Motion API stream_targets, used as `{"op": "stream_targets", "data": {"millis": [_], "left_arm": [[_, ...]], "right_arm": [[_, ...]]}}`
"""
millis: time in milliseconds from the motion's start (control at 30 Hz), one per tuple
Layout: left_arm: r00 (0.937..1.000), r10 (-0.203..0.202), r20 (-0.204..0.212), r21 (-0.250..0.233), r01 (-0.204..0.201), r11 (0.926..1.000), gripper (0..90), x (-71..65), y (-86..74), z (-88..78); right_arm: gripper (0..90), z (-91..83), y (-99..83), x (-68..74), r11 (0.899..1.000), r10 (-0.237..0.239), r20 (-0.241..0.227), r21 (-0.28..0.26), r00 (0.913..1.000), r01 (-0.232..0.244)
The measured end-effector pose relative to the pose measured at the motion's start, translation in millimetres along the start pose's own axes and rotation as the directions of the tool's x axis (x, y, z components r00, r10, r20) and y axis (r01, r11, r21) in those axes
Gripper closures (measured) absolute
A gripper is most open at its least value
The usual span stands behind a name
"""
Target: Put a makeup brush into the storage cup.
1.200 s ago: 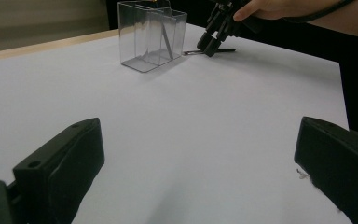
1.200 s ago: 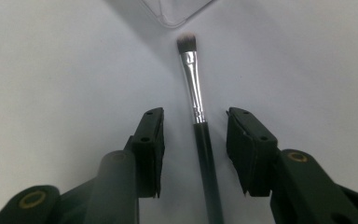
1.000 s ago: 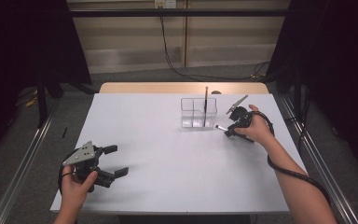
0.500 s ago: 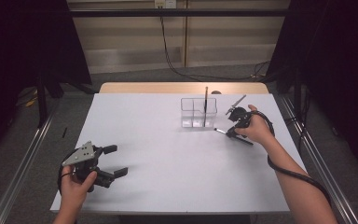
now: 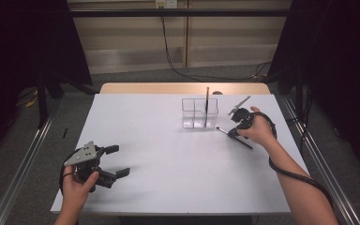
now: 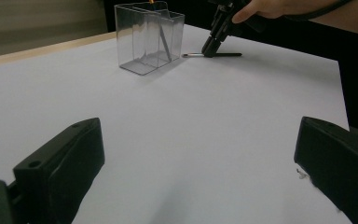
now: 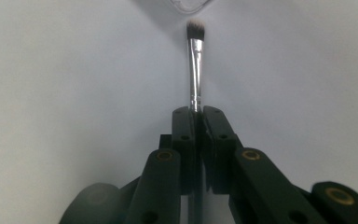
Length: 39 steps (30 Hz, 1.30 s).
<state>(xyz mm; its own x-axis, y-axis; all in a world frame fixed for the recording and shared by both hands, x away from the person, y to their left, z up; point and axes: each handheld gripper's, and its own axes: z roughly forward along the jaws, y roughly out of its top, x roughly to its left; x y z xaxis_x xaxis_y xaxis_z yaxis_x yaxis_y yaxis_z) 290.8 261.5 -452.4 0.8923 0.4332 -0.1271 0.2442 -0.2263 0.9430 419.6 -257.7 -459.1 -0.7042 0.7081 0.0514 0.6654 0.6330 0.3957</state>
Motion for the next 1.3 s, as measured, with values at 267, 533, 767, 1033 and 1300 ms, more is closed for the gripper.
{"op": "stream_targets", "data": {"millis": [267, 533, 767, 1033, 1300], "left_arm": [[1.0, 0.001, -0.006, -0.002, -0.001, 1.0, 1.6, 0.1, -0.1, -2.5], [1.0, 0.003, -0.008, -0.002, -0.003, 1.0, 1.6, 0.1, 0.4, -2.3], [1.0, 0.0, -0.008, -0.004, 0.0, 1.0, 1.6, 0.0, 0.4, -1.6], [1.0, 0.002, -0.007, -0.006, -0.002, 1.0, 1.6, -0.1, 0.7, -1.2], [1.0, 0.002, -0.008, -0.005, -0.002, 1.0, 1.6, 0.2, 0.7, -1.0]], "right_arm": [[84.8, -3.8, -2.0, 0.1, 0.999, 0.025, -0.002, -0.022, 0.9997, -0.025], [84.8, -17.5, -6.3, -4.6, 0.984, 0.078, -0.016, -0.158, 0.9968, -0.079], [84.8, -29.1, -13.5, -8.8, 0.941, 0.129, -0.045, -0.309, 0.9906, -0.137], [84.8, -35.1, -24.1, -11.1, 0.857, 0.163, -0.076, -0.483, 0.9837, -0.179], [84.8, -40.8, -24.3, -7.2, 0.771, 0.159, -0.089, -0.611, 0.9833, -0.18]]}}
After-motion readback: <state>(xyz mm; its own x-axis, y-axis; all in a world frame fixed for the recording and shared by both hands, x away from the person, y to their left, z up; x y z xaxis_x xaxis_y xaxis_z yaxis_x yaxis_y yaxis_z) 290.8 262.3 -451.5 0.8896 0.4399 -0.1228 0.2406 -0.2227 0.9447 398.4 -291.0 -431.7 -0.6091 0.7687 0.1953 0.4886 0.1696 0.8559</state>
